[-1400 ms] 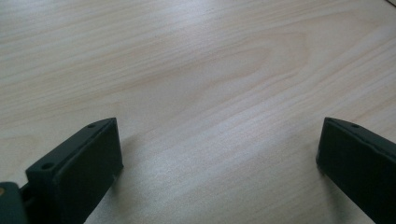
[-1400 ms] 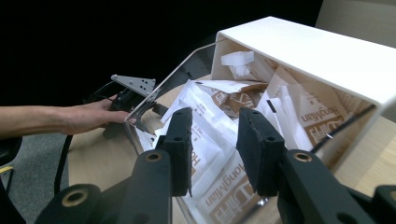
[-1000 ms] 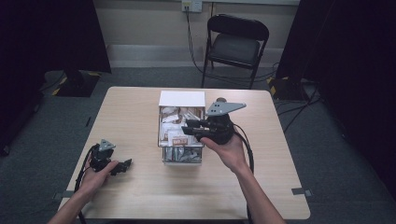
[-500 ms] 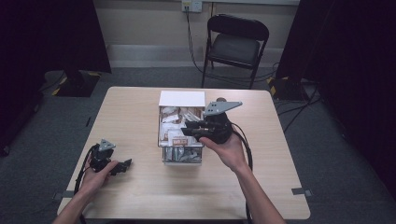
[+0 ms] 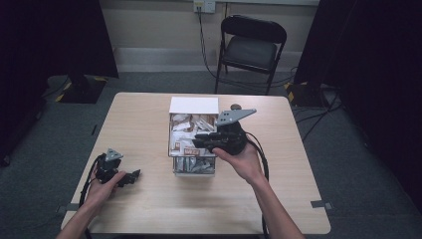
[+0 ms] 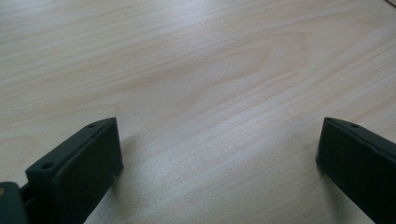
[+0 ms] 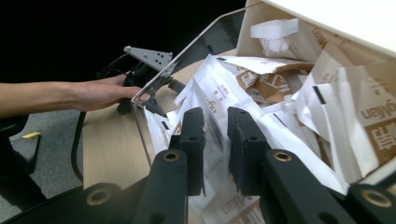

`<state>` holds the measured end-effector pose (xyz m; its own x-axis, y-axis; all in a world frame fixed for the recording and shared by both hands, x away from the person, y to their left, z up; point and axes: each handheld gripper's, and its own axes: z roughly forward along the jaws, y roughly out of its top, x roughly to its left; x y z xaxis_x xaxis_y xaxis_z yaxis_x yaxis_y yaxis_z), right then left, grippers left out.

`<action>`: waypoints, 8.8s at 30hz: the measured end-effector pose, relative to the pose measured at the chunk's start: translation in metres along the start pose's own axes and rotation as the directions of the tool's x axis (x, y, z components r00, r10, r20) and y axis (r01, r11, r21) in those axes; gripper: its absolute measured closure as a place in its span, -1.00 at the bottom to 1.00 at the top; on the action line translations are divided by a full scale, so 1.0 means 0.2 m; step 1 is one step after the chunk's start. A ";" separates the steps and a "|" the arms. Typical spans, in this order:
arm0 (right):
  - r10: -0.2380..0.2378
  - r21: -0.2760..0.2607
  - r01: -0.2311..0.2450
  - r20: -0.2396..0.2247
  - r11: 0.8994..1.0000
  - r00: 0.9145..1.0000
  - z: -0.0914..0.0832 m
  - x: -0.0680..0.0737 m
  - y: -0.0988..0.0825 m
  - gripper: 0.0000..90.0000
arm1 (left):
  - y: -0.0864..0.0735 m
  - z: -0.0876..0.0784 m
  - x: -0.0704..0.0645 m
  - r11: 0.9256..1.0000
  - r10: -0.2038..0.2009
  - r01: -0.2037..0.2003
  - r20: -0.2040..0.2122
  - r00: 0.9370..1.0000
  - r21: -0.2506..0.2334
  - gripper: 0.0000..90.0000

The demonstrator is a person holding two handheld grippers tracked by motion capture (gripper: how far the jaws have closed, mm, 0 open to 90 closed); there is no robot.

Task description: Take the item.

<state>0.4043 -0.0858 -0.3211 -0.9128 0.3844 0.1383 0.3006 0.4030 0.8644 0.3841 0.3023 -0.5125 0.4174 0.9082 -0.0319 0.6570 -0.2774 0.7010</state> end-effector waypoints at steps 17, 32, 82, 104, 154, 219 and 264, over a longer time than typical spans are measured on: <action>0.003 0.012 -0.003 -0.056 1.000 0.998 0.01 0.01 -0.01 0.89 | 0.00 0.00 0.00 1.000 0.003 -0.003 0.004 1.000 0.000 -1.00; 0.056 -0.057 -0.058 -0.024 0.997 0.998 -0.03 -0.01 -0.01 1.00 | 0.00 0.00 0.00 1.000 0.003 -0.003 0.005 1.000 -0.001 -1.00; 0.029 -0.180 -0.023 0.033 0.983 0.999 -0.28 0.02 0.02 1.00 | 0.00 0.00 0.00 1.000 -0.003 0.003 0.000 1.000 -0.002 -1.00; 0.051 -0.185 -0.032 0.100 0.982 0.994 -0.47 0.01 -0.05 1.00 | 0.00 0.00 0.00 1.000 -0.003 0.003 0.000 1.000 -0.002 -1.00; 0.203 -0.072 -0.192 0.222 0.979 0.954 -0.34 -0.25 -0.44 1.00 | 0.00 0.00 0.00 1.000 -0.003 0.003 0.000 1.000 -0.002 -1.00; 0.287 0.145 -0.335 0.276 0.931 0.917 0.05 -0.47 -0.85 1.00 | 0.00 0.00 0.00 1.000 -0.002 0.002 0.001 1.000 -0.002 -1.00; 0.346 -0.033 -0.365 0.409 0.930 0.844 -0.27 -0.37 -0.79 -0.15 | 0.00 0.00 0.01 1.000 0.002 -0.002 0.001 1.000 0.000 -1.00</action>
<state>0.4090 -0.2214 -0.4413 -0.5534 0.8039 0.2179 0.6038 0.2070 0.7698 0.3849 0.3033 -0.5125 0.4191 0.9074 -0.0311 0.6562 -0.2790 0.7011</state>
